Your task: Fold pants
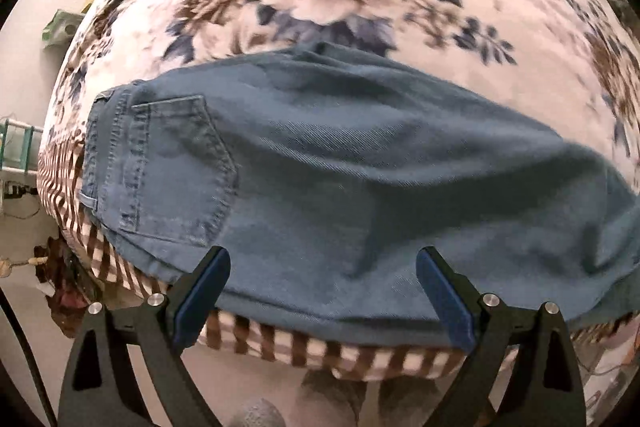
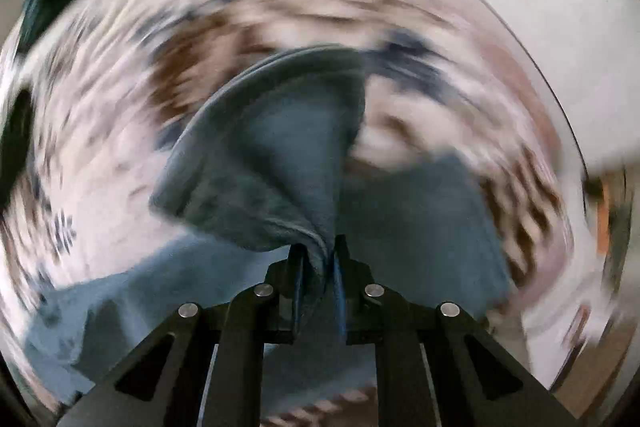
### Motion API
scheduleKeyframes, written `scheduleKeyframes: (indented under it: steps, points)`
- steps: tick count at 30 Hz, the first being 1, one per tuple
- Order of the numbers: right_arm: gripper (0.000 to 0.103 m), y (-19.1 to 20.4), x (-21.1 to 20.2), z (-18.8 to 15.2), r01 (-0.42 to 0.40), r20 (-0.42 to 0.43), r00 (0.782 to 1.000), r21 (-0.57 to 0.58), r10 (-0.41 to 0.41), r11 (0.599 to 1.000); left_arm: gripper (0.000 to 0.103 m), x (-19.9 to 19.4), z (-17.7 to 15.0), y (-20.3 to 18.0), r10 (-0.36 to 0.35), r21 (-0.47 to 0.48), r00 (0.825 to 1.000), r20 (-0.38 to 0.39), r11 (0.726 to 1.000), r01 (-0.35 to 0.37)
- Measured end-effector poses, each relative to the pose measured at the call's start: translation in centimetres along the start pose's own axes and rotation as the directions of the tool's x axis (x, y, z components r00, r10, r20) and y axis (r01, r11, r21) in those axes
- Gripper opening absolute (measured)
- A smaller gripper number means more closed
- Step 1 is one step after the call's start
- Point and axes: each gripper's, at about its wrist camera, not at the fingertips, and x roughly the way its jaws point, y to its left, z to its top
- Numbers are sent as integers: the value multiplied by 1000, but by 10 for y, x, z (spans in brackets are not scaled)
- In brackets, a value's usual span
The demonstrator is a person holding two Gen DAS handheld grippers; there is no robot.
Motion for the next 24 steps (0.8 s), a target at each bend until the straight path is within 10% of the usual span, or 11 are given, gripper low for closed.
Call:
scheduleKeyframes:
  steps: [6,12,17,24]
  points:
    - [14,-86,67,-39,-101,-180,970,318,165,943,95,6,-11,-30,-1,43,1000,-23,999,2]
    - [60,-88,54,-62,-165,-186,947,423,263,891,95,-1,-15,-17,0,17,1000,-27,1000,0]
    - [71,-28,21,-100,-201,-229,930,333,286,921,95,-1,-19,57,-47,-153,996,-71,988,36]
    - [71,144,22,-201,-397,-361,796,296,487,869,95,26,-23,205,-31,-372,998,-61,928,7]
